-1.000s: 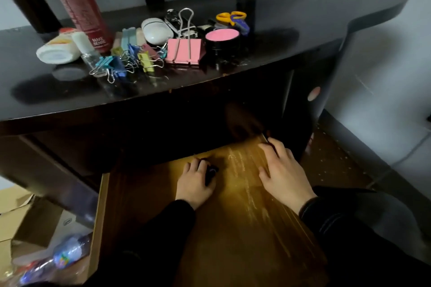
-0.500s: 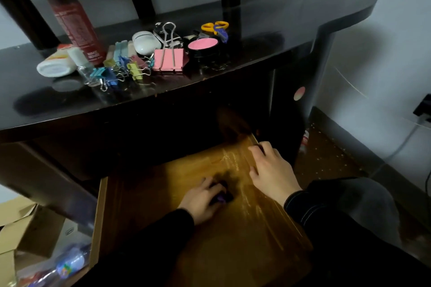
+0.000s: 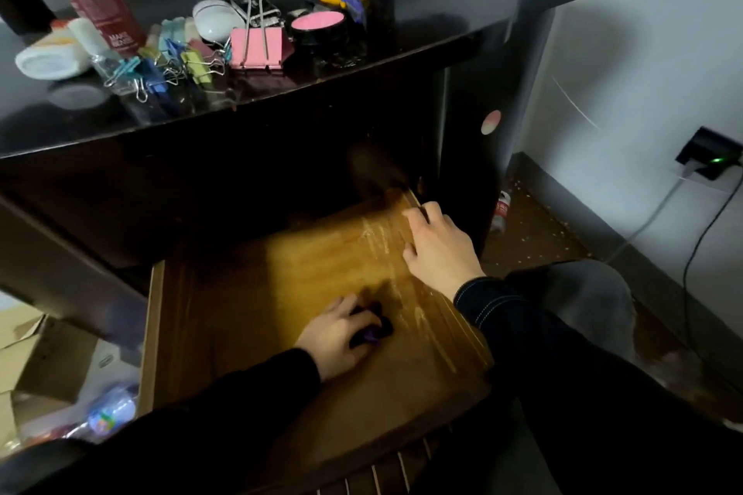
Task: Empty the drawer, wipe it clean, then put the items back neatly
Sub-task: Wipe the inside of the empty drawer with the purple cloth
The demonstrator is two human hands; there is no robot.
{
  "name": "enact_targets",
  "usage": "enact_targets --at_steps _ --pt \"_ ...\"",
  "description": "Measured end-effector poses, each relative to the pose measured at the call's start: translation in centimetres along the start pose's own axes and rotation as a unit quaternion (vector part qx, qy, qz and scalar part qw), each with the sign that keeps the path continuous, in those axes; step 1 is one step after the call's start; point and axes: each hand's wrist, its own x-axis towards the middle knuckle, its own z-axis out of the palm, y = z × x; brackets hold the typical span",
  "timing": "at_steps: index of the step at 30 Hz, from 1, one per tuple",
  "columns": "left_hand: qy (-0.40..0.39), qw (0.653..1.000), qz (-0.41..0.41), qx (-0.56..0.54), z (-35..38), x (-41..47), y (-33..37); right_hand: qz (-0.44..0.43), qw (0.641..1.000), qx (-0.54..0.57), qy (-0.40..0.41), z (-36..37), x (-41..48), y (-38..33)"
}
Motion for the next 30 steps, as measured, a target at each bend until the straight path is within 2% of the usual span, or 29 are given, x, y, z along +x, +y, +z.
enact_targets --at_steps 3,5,8,11,13,15,17,20,24,27,30 --pt "0.002 0.998 0.058 -0.001 -0.1 -1.3 -0.4 -0.001 1.000 -0.006 0.003 0.3 0.2 0.0" --pt "0.009 0.998 0.055 -0.002 -0.5 0.3 -1.3 -0.002 1.000 -0.006 0.008 0.6 0.4 0.2" --pt "0.036 0.999 -0.010 -0.014 -1.3 4.7 -3.6 0.000 1.000 -0.004 0.012 1.1 0.5 0.5" --pt "0.095 0.991 -0.092 -0.022 -2.0 9.0 -5.7 -0.004 1.000 -0.007 0.009 1.3 0.6 0.7" --pt "0.125 0.979 -0.157 -0.035 -2.1 10.6 -6.1 0.002 1.000 -0.007 0.009 1.1 0.7 0.5" --pt "0.141 0.972 -0.184 -0.026 -1.8 10.7 -5.3 0.005 1.000 -0.005 0.007 0.9 0.6 0.4" --pt "0.123 0.980 -0.157 -0.009 -1.4 9.4 -3.8 0.003 1.000 -0.001 0.008 0.7 0.5 0.3" --pt "0.055 0.995 -0.087 -0.004 -0.5 5.6 -2.0 0.002 1.000 0.001 0.006 0.4 0.4 0.2" --pt "-0.009 1.000 -0.001 0.015 0.0 1.7 -1.8 0.000 1.000 -0.001 0.006 0.3 0.4 0.1" --pt "0.008 1.000 -0.006 0.013 -0.9 3.2 -3.1 -0.001 1.000 0.000 0.006 0.6 0.4 0.3" --pt "0.046 0.997 -0.055 0.015 -2.1 7.7 -5.3 0.001 1.000 0.001 0.010 0.9 0.5 0.6"
